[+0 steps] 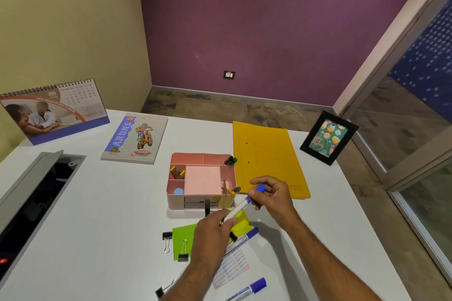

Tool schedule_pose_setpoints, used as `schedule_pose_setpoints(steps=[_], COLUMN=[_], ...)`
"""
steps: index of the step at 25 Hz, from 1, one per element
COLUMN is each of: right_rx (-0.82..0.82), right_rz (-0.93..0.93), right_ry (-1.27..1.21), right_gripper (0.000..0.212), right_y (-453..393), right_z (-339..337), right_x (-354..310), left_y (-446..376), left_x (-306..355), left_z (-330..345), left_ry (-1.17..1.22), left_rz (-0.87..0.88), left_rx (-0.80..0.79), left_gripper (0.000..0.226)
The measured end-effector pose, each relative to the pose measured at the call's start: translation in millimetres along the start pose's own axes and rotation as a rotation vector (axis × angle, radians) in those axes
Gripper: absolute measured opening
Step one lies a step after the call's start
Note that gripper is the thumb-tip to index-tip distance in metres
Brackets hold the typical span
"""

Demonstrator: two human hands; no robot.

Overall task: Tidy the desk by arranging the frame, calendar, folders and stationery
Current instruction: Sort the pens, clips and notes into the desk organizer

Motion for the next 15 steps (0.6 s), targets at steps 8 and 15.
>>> schedule_pose_setpoints(steps=[8,15], right_rx=[0.343,0.370], right_rz=[-0.072,-0.179], right_ry=[-0.065,0.350], right_gripper=[0.038,0.023], right_y=[-28.8,-55.4], right_z=[-12.1,22.5], right_x=[-59.6,-78.8], left_y=[10.6,31.5], left_x=[-36.2,-50.1], left_z=[13.4,32.0], left_ry=[-0.236,-0.546], left_rz=[-0.167,-0.079], left_rx=[-0.281,-0.480], left_gripper=[0.042,0.024])
Point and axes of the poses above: each hand's wrist, its own y-axis away from the middle knuckle, its own z-axis out of the palm, x = y × z, the point moved 8 cm from there along -y, towards the middle knuckle, and after that the axes turned 8 degrees about y, right-handed, at the moved point
